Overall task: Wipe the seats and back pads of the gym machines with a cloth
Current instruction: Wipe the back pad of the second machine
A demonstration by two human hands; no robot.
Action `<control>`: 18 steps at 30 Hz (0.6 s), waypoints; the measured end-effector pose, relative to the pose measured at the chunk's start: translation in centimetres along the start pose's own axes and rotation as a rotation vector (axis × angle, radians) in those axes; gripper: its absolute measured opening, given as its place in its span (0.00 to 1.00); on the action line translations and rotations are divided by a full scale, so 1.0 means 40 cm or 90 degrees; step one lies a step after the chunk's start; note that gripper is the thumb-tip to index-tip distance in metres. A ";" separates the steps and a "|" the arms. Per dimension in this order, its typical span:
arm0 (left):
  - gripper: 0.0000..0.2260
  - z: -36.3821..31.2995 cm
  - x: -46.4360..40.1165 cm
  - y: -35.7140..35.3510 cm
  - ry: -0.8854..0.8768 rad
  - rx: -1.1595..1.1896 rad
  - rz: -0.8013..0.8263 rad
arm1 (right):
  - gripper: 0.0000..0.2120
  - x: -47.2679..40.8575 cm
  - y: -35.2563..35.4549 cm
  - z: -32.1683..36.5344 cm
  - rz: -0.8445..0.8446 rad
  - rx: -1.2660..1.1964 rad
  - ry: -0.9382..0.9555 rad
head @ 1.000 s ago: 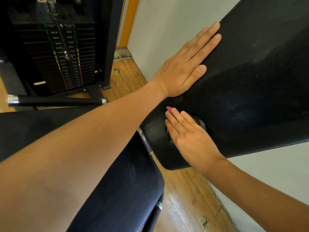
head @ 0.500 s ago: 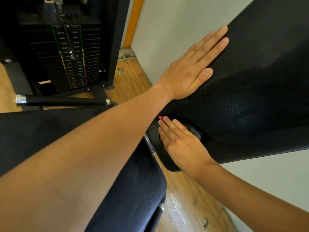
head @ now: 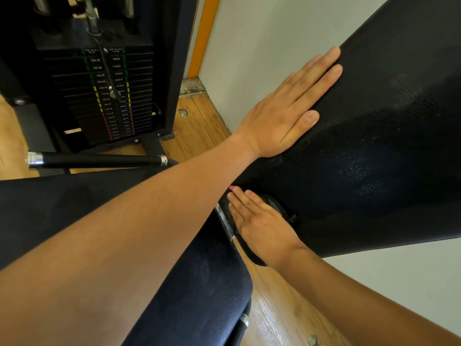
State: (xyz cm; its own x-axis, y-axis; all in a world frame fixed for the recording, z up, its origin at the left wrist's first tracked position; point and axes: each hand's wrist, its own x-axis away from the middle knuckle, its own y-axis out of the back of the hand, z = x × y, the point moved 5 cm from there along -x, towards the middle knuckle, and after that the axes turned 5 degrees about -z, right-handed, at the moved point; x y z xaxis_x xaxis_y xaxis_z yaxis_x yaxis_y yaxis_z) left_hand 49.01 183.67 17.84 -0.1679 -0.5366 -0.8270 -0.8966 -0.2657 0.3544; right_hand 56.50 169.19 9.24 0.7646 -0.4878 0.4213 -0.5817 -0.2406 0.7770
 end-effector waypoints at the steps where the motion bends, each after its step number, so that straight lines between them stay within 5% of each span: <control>1: 0.26 -0.002 0.000 0.001 0.004 -0.001 0.001 | 0.28 0.004 0.012 -0.002 0.003 -0.007 0.003; 7: 0.26 -0.006 0.008 0.010 0.037 -0.031 0.013 | 0.27 0.076 0.064 -0.025 -0.120 -0.056 -0.046; 13: 0.26 0.012 0.135 0.039 0.119 -0.099 0.057 | 0.27 0.114 0.014 -0.023 -0.019 0.013 0.003; 18: 0.27 0.040 0.313 0.064 0.246 -0.168 0.089 | 0.28 0.111 0.020 -0.024 -0.055 -0.015 -0.014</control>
State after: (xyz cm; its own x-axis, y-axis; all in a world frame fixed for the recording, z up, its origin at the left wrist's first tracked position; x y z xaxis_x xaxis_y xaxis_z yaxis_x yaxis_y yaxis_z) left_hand 43.95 177.55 7.71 -0.0705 -0.8265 -0.5585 -0.7335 -0.3365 0.5905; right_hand 59.68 167.65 12.19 0.8052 -0.4843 0.3423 -0.5072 -0.2635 0.8205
